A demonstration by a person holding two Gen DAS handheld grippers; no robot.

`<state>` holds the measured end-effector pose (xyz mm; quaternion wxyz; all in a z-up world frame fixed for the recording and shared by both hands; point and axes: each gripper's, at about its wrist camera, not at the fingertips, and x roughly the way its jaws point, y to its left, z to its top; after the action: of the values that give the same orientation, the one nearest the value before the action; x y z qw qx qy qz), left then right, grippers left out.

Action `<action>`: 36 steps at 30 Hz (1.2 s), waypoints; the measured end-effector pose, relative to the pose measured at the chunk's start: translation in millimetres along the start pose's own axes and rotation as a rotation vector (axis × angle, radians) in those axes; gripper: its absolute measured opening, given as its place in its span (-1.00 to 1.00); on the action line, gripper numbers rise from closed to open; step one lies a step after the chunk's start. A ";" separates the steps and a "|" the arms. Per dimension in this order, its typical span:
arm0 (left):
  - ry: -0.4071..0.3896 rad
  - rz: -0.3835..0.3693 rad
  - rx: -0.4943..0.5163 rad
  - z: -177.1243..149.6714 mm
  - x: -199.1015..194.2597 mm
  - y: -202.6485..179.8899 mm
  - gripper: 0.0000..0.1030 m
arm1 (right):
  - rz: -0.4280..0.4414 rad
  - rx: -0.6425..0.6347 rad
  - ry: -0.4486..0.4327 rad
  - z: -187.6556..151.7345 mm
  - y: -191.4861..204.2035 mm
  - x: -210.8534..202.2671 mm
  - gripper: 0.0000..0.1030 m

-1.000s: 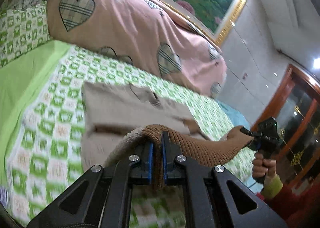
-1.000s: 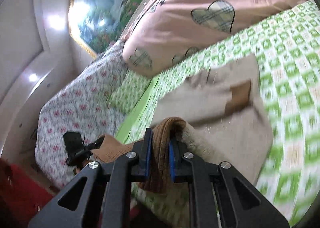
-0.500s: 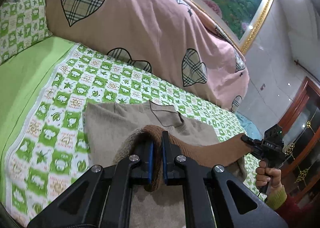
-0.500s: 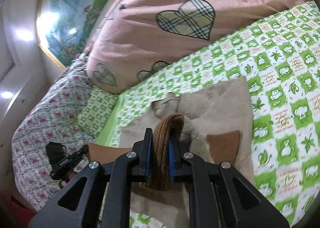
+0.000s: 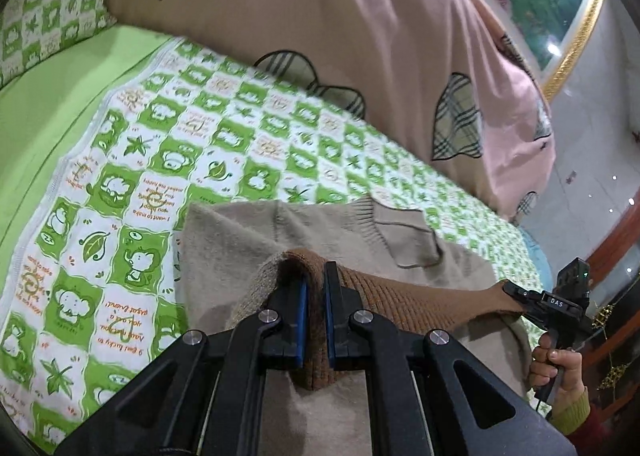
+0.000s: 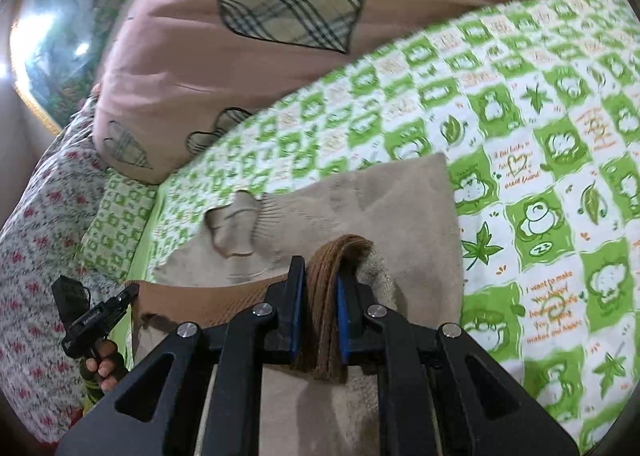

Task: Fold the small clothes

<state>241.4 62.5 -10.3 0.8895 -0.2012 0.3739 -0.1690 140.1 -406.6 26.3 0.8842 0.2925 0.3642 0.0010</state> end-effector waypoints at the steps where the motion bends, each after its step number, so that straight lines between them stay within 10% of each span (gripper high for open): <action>1: 0.004 0.006 -0.001 0.1 3.6 1.5 -0.88 | -0.006 0.004 0.002 0.6 -2.5 2.9 -0.69; 7: 0.074 0.050 -0.019 -1.8 16.2 8.1 -0.78 | -0.017 0.019 0.038 4.2 -7.5 11.3 -0.64; 10: 0.077 0.075 -0.018 -15.3 -5.9 5.7 -0.57 | -0.028 0.086 0.025 5.9 -14.7 -7.9 -0.26; 14: 0.084 -0.042 0.031 -50.8 -36.9 -28.3 -0.43 | -0.081 -0.012 -0.086 -12.5 7.7 -61.8 -0.12; 18: 0.185 -0.128 0.111 -88.5 -13.5 -76.0 -0.26 | 0.089 -0.155 0.101 -64.7 54.6 -34.3 -0.12; 22: 0.249 -0.093 0.165 -91.3 14.2 -81.1 -0.30 | 0.057 -0.288 0.217 -86.4 72.1 1.2 -0.12; 32: 0.115 0.067 -0.078 -4.3 26.6 45.5 -0.73 | -0.276 -0.089 0.021 -1.3 -46.9 10.5 -0.21; 36: 0.038 0.193 -0.212 -0.1 3.1 75.6 -0.55 | -0.410 -0.068 -0.064 -1.1 -33.2 -7.6 -0.17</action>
<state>254.7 126.3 -48.9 0.8681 -0.2539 0.4241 -0.0458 126.8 -435.2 13.3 0.8863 0.1823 0.3877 -0.1760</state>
